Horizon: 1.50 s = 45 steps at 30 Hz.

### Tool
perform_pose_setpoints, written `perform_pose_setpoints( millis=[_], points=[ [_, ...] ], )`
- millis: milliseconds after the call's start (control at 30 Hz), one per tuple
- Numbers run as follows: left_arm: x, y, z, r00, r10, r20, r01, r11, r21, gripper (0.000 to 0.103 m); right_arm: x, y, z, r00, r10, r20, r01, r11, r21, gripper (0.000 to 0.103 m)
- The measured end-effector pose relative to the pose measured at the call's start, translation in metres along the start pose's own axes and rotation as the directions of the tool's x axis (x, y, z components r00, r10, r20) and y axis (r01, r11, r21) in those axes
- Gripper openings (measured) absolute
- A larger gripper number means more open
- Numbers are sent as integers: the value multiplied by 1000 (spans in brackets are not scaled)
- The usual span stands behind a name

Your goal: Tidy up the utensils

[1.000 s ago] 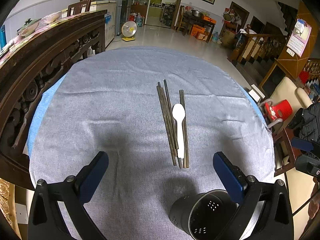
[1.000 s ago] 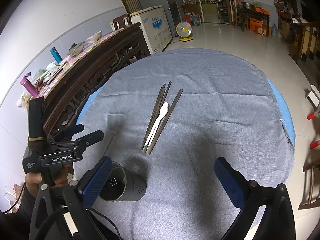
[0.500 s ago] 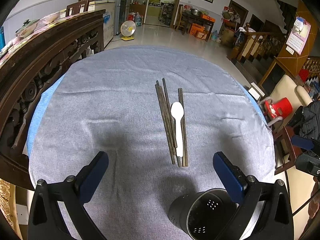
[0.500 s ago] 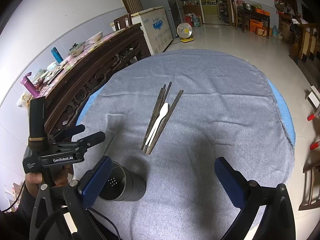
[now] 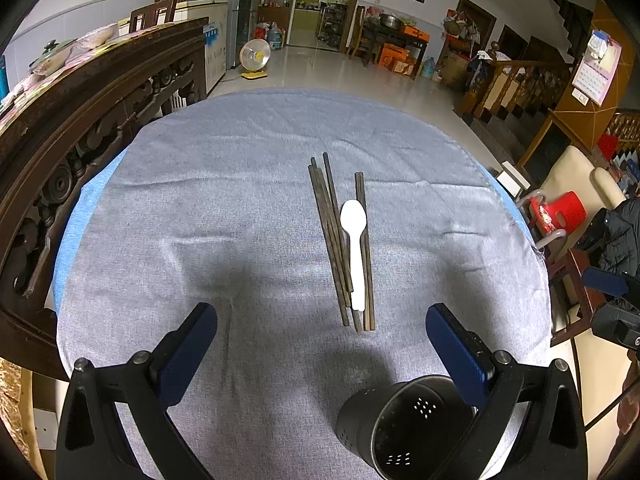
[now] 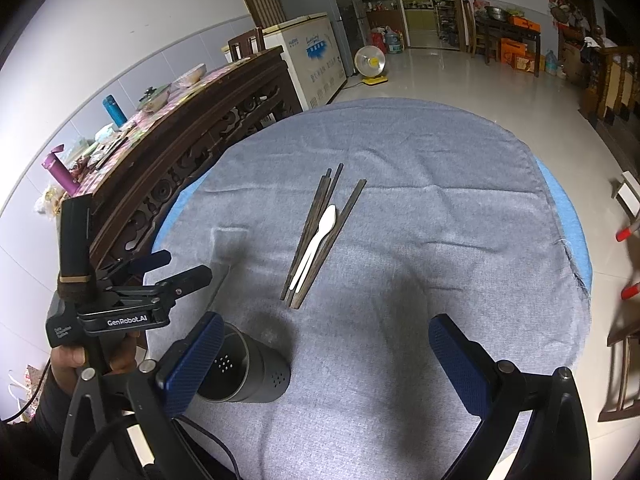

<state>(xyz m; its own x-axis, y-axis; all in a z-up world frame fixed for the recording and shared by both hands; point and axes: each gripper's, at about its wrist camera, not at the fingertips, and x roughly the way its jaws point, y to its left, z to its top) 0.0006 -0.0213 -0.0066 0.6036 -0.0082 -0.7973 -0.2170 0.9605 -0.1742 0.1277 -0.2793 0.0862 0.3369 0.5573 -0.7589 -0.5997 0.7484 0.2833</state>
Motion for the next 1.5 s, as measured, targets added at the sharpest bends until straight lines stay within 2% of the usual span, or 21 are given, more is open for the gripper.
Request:
perform_pose_setpoints(
  millis=[233,367,500,667,767,933,1133,1200,1233,1267,1300,1367,1433,1500],
  points=[
    [2,0,0,1000,-6,-7,6,1000,5,103,2,1,0,1000,-4,-26,4,1000,-1,103],
    [11,11,6,998,-35,-45,34,999,-36,103,5,-4,0,1000,-9,-29,9,1000,7,103],
    [33,24,20,991,-60,-118,50,995,-83,103,12,-18,-2,999,-11,-47,13,999,35,103],
    [72,18,38,969,-112,-221,91,991,-102,103,25,-43,-7,998,-5,-60,10,997,82,103],
    [101,6,52,946,-136,-295,113,989,-94,94,35,-61,-11,998,3,-55,4,993,119,103],
    [148,-14,67,893,-164,-420,134,986,-99,76,48,-90,-16,998,15,-62,-4,983,182,103],
    [181,-27,72,859,-132,-494,103,991,-87,50,61,-115,-20,995,32,-96,-8,969,246,103],
    [188,-28,73,852,-125,-508,96,992,-82,35,65,-122,-20,994,32,-102,-5,966,257,103],
    [188,-28,74,859,-112,-500,86,993,-75,30,67,-124,-21,994,31,-107,-1,965,264,103],
    [189,-28,75,858,-110,-501,85,994,-73,13,68,-126,-21,994,31,-108,0,963,269,103],
    [191,-25,75,852,-129,-508,91,991,-99,11,69,-128,-21,994,31,-109,0,962,273,103],
    [187,-11,78,856,-157,-492,91,984,-154,7,70,-130,-22,993,29,-115,4,960,278,103],
    [176,6,79,883,-119,-454,47,985,-167,7,72,-131,-20,993,31,-116,3,960,279,103],
    [169,37,77,902,-43,-429,-67,969,-239,7,74,-130,-18,993,32,-116,2,961,276,103]
  ],
)
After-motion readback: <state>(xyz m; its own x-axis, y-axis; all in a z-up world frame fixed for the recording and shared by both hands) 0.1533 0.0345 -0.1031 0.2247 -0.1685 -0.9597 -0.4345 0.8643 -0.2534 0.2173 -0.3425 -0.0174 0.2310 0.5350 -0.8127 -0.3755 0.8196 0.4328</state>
